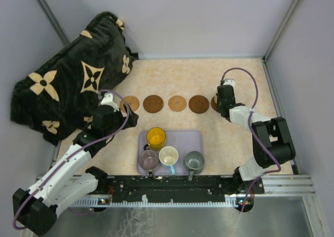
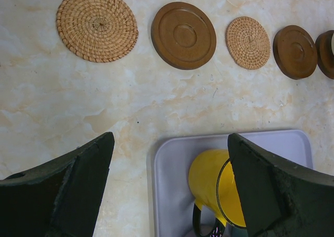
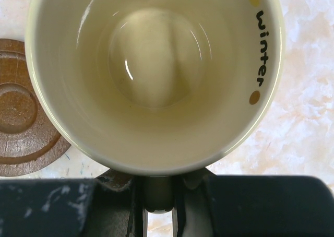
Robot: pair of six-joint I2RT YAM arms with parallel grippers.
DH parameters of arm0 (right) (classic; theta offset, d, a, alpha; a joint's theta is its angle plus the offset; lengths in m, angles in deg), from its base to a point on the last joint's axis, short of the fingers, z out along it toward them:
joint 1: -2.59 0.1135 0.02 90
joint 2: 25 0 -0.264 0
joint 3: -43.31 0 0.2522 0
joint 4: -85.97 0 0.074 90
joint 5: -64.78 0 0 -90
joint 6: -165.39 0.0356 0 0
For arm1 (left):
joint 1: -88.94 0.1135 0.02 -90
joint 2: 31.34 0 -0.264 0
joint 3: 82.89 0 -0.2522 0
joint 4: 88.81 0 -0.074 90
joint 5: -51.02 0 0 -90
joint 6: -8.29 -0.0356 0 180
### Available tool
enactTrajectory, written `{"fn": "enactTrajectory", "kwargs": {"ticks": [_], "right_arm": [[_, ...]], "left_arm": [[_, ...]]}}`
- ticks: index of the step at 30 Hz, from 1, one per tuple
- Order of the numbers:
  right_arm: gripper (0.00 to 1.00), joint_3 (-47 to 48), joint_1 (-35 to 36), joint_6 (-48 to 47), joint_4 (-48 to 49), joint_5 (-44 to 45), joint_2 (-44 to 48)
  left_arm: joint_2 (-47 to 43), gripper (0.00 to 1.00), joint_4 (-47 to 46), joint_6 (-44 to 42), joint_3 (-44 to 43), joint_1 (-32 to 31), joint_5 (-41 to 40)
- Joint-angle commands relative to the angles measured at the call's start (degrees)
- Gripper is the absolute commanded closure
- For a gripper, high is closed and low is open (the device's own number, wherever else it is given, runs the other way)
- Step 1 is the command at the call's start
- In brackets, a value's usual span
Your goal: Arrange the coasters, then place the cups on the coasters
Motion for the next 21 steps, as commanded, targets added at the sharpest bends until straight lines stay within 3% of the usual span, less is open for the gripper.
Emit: {"fn": "enactTrajectory", "kwargs": {"ticks": [1,21], "right_arm": [[1.0,0.56,-0.6,-0.64,6.6,2.29,0.33],[1.0,-0.2,-1.09,-0.15,7.19,1.57,-0.36]], "left_arm": [[-0.59,0.04,-1.02,0.3,0.59,-0.14,-0.53],[-0.79,0.04,-0.78,0.25,0.72,-0.12,-0.67]]}}
